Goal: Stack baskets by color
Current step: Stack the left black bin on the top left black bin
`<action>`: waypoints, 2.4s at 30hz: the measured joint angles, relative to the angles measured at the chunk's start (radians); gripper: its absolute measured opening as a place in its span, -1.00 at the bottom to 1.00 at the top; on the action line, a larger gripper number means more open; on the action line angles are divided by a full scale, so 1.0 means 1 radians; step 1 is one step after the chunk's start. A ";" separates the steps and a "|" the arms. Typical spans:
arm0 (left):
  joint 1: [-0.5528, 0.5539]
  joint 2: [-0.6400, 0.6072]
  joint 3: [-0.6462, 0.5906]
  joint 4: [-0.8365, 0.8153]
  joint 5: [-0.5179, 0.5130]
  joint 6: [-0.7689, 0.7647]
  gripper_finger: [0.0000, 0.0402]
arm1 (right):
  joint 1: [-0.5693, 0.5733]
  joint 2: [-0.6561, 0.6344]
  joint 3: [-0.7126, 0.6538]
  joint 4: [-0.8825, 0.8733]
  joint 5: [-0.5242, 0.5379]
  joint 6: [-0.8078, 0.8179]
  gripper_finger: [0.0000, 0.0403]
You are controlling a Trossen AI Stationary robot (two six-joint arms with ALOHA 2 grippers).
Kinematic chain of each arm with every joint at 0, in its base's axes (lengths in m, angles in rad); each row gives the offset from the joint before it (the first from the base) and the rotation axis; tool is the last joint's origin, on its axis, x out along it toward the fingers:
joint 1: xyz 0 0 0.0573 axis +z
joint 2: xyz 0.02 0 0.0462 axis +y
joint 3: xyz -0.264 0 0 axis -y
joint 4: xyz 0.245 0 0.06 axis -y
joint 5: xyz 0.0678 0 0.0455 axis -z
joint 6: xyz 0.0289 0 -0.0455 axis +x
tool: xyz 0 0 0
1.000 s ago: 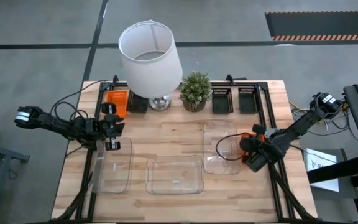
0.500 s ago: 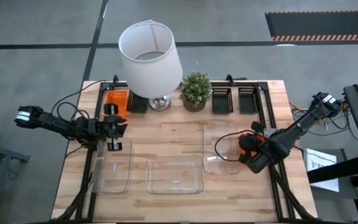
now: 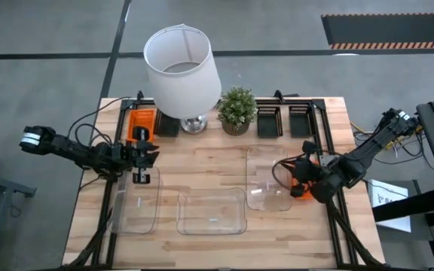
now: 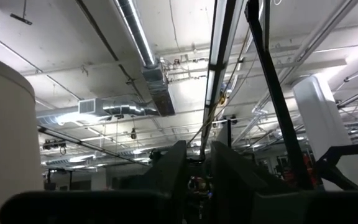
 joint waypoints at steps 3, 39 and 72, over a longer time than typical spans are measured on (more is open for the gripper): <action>0.000 0.046 0.034 0.001 0.002 -0.025 -0.71 | 0.000 -0.036 -0.038 0.203 -0.015 -0.203 -0.96; -0.013 0.200 0.114 -0.067 -0.021 -0.296 -0.71 | -0.449 -0.200 -0.420 1.077 -0.718 -0.732 -0.96; -0.014 0.155 0.526 -1.572 -0.291 -0.784 -0.71 | -0.448 -0.368 -0.537 1.123 -0.709 -0.698 -0.96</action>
